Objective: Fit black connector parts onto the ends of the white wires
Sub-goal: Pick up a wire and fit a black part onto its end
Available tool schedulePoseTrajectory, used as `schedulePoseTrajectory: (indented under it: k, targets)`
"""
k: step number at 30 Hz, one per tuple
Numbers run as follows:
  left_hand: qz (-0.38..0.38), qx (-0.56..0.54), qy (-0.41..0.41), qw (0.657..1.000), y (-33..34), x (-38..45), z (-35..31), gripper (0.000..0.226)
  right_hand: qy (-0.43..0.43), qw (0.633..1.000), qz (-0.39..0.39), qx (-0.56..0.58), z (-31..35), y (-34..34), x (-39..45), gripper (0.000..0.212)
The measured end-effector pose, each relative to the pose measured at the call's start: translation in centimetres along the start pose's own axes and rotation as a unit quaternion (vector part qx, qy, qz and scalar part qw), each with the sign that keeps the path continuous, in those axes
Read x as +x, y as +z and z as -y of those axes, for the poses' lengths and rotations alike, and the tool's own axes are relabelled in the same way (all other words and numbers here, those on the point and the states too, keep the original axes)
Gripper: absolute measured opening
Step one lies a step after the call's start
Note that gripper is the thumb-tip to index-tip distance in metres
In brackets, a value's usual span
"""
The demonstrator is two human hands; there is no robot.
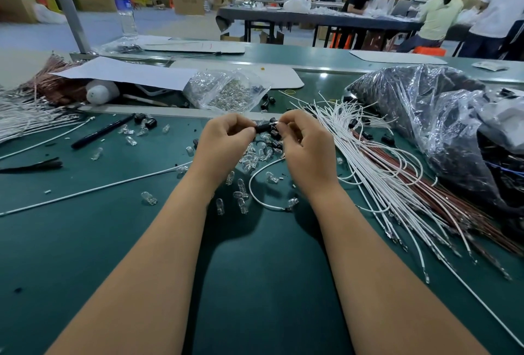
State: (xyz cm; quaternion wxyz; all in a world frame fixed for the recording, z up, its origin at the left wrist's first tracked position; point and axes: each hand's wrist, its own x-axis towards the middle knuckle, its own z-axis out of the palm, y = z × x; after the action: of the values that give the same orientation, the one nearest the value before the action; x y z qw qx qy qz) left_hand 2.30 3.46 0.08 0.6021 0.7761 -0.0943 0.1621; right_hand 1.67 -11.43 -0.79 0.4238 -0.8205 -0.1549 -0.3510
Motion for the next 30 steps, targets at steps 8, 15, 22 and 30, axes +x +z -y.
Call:
schedulePoseTrajectory:
  k: [8,15,22,30]
  targets:
    - [-0.008,-0.012,0.022,1.000,0.18,-0.06,-0.07,0.019,0.048,0.996,-0.014,0.073,0.12,0.08,0.15,0.010]
    - [0.004,-0.033,0.048,0.998,-0.01,-0.12,0.05,0.014,0.111,0.983,-0.010,0.146,0.43,-0.27,0.57,0.027]
    - [0.011,-0.018,0.047,0.999,-0.42,0.01,0.13,0.008,0.123,0.979,0.008,0.163,0.33,0.06,0.56,0.018]
    - [0.015,-0.059,0.008,0.998,-0.52,-0.02,0.15,0.006,0.129,0.975,0.034,0.176,0.62,0.24,0.34,0.021]
